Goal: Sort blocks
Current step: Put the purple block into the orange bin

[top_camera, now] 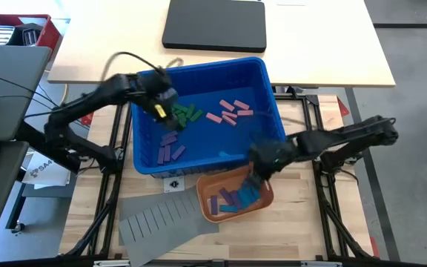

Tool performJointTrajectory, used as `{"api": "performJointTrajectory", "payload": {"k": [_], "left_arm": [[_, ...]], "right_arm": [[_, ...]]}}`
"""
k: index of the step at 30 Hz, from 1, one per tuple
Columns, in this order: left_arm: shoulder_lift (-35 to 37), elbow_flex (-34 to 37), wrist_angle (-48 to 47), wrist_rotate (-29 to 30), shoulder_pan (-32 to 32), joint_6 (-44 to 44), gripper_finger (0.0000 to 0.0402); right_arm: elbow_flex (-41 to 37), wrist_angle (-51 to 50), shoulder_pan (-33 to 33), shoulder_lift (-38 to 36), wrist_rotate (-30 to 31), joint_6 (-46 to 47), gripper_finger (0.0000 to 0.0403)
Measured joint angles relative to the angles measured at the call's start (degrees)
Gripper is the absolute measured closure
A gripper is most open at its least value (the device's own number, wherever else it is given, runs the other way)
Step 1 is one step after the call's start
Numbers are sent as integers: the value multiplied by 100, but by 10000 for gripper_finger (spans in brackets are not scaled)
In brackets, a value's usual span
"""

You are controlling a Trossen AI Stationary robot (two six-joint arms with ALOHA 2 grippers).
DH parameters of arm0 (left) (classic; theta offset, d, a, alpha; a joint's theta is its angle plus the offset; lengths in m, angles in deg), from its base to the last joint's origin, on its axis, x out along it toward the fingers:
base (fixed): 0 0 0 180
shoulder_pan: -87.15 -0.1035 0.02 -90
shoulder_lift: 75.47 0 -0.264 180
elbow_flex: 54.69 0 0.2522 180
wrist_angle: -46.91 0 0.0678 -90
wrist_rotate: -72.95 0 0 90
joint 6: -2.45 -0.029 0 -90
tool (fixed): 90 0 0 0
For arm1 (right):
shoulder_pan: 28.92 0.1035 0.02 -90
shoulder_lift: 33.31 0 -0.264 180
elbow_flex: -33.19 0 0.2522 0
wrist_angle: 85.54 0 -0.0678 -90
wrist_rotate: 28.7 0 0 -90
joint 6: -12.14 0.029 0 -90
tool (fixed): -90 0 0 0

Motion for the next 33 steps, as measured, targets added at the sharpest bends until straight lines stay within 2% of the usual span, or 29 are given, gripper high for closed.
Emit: {"api": "performJointTrajectory", "payload": {"k": [4,6,11,13,21,27,33], "left_arm": [[-633,312,-454,312,-44,232,218],[-1099,389,-763,639,-46,106,223],[-2269,404,-1624,1908,-60,-516,229],[-2677,404,-1669,2241,-83,-774,229],[-3826,401,-1511,2550,-314,-1263,229],[-4152,399,-1500,2978,-428,-1353,229],[-4298,399,-1376,2985,-544,-1470,229]], "right_arm": [[83,17,-312,-399,1047,-243,258],[100,74,-506,-532,1312,-364,258],[100,169,-913,-650,1268,-404,258],[100,157,-991,-650,1132,-459,258],[100,155,-1016,-650,943,-660,258],[100,153,-1016,-650,941,-762,258],[100,140,-1016,-650,939,-906,258]]}}
